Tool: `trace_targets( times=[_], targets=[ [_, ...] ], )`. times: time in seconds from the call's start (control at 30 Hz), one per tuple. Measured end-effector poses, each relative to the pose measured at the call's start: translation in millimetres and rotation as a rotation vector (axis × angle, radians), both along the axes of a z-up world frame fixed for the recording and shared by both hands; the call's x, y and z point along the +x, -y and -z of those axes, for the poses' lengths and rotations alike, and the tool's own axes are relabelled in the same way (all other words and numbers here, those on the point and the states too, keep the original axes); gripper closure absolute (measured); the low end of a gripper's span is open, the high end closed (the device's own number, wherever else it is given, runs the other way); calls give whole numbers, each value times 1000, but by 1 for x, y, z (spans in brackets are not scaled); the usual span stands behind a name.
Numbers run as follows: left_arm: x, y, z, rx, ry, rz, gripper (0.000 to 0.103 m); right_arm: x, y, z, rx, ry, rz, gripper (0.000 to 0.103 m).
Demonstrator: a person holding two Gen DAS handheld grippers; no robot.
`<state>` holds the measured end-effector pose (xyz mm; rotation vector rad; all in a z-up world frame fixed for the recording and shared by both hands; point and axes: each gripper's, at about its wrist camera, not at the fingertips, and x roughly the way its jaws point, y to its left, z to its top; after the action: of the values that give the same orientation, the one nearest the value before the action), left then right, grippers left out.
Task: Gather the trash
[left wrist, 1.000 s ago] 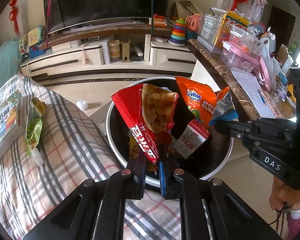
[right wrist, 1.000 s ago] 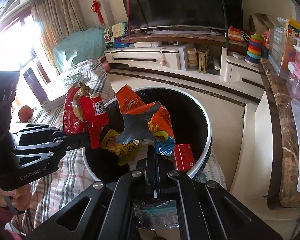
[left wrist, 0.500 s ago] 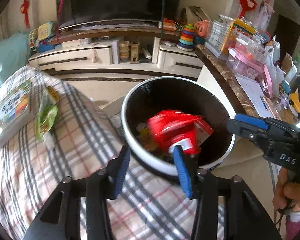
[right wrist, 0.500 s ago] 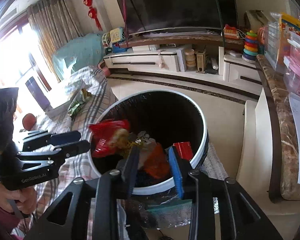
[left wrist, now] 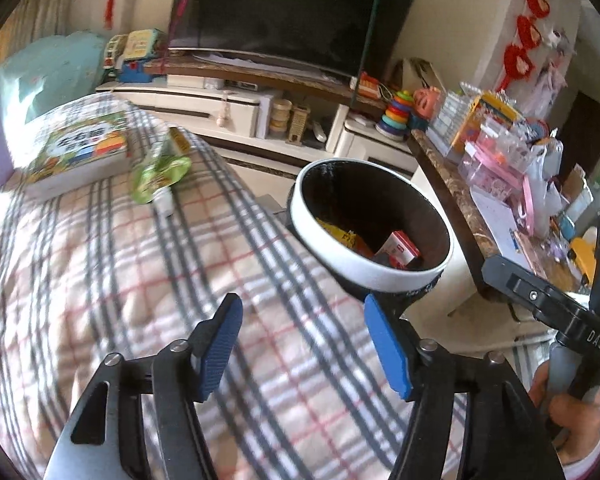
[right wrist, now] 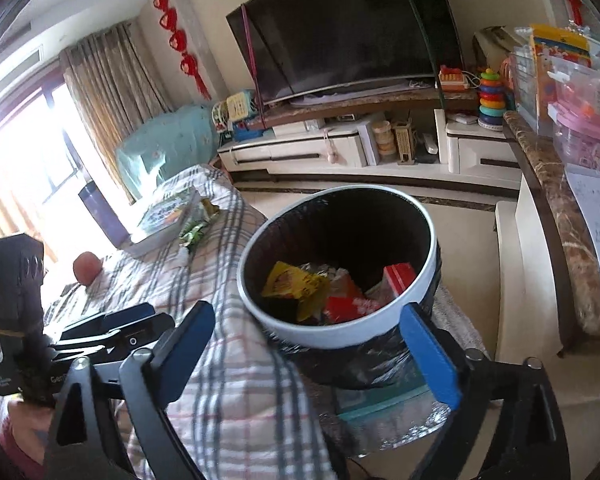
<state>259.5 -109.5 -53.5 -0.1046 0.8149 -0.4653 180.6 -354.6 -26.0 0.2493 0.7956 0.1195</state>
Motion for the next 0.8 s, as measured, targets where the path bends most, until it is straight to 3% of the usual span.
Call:
trace_targets(
  times=[0.23,0.4,0.53,0.57,0.7,0.8],
  targets=[
    [-51,-34,0,-36,58,-54,33,-32,-17,1,12,44,50,3],
    [-82,-48,-15,-40,154,-71,27,-49,-32,-11,-28,89,56,3],
    [-114,-60,-33,-37,284,-115,13,-63,-45,-37,-76,185,58,1],
    [-123,-63,-36,-30,319,-143,3,-68,-49,-44,-88,214,62,0],
    [-149,-72,-33,-11,402,-216,1,-88,-58,-64,-136,354,101,0],
    [-160,-75,-26,6,414,-234,1,-98,-63,-57,-179,406,139,0]
  ],
)
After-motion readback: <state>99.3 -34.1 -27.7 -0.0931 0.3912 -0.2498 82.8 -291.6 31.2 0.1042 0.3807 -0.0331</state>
